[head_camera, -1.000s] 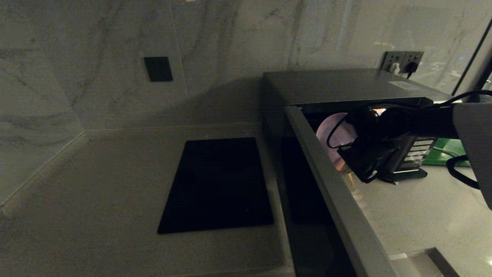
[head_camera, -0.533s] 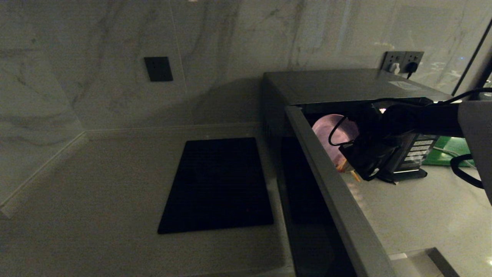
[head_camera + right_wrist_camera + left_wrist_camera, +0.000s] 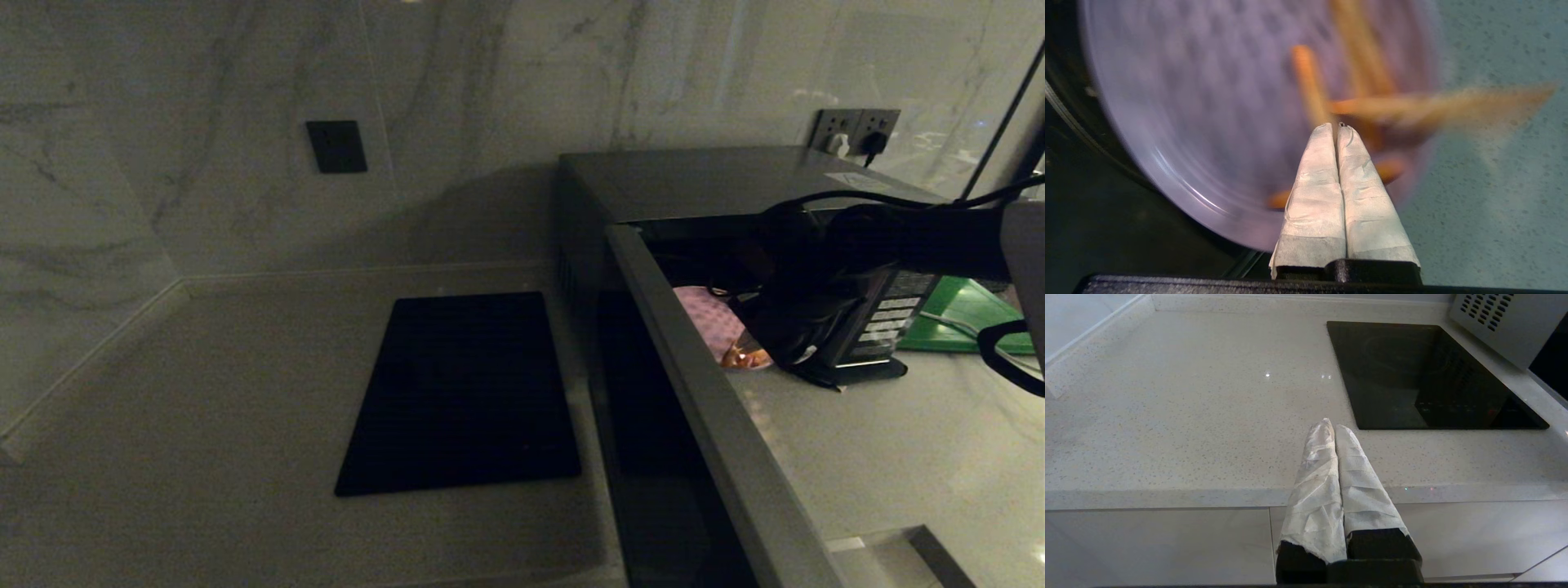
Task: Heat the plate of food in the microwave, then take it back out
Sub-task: Take the plate out of the microwave
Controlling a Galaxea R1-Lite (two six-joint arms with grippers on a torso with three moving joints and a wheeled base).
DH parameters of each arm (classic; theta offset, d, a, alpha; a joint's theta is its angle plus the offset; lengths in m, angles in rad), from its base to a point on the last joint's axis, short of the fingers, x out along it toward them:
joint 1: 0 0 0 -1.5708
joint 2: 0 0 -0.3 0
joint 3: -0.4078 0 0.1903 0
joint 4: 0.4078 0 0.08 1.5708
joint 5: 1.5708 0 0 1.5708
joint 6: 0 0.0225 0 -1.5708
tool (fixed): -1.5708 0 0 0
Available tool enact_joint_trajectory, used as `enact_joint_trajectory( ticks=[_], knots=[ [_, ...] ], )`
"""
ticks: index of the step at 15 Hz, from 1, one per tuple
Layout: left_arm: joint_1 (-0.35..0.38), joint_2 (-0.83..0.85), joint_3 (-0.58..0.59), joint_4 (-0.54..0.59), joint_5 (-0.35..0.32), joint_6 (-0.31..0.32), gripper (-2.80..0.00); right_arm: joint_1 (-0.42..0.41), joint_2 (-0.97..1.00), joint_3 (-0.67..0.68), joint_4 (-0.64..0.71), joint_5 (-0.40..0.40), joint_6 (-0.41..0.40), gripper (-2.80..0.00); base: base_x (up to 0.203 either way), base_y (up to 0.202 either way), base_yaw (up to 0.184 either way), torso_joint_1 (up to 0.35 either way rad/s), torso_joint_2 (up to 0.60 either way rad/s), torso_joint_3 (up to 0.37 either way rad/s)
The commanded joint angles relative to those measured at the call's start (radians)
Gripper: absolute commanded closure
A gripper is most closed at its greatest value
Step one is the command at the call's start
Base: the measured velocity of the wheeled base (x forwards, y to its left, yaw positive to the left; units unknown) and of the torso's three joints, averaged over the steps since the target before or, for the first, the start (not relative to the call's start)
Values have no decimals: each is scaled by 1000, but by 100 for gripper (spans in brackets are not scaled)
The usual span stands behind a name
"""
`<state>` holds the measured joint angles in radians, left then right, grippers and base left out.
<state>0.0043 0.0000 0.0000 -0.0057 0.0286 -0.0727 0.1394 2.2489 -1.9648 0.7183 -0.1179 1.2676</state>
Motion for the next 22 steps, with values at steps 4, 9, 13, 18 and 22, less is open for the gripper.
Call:
enact_joint_trajectory(
  ticks=[4,9,13,18,22],
  knots=[
    [0,2,0,0,1,-1,0,0,-6,-6,4,0,6,0,0,0,0,0,0,0],
    [0,2,0,0,1,-1,0,0,-10,-6,6,-2,6,0,0,0,0,0,0,0],
    [0,2,0,0,1,-1,0,0,-24,-6,27,-17,6,0,0,0,0,0,0,0],
    [0,2,0,0,1,-1,0,0,-74,1,62,-18,1,0,0,0,0,0,0,0],
    [0,2,0,0,1,-1,0,1,-221,54,96,-17,-52,0,0,0,0,0,0,0]
  ],
)
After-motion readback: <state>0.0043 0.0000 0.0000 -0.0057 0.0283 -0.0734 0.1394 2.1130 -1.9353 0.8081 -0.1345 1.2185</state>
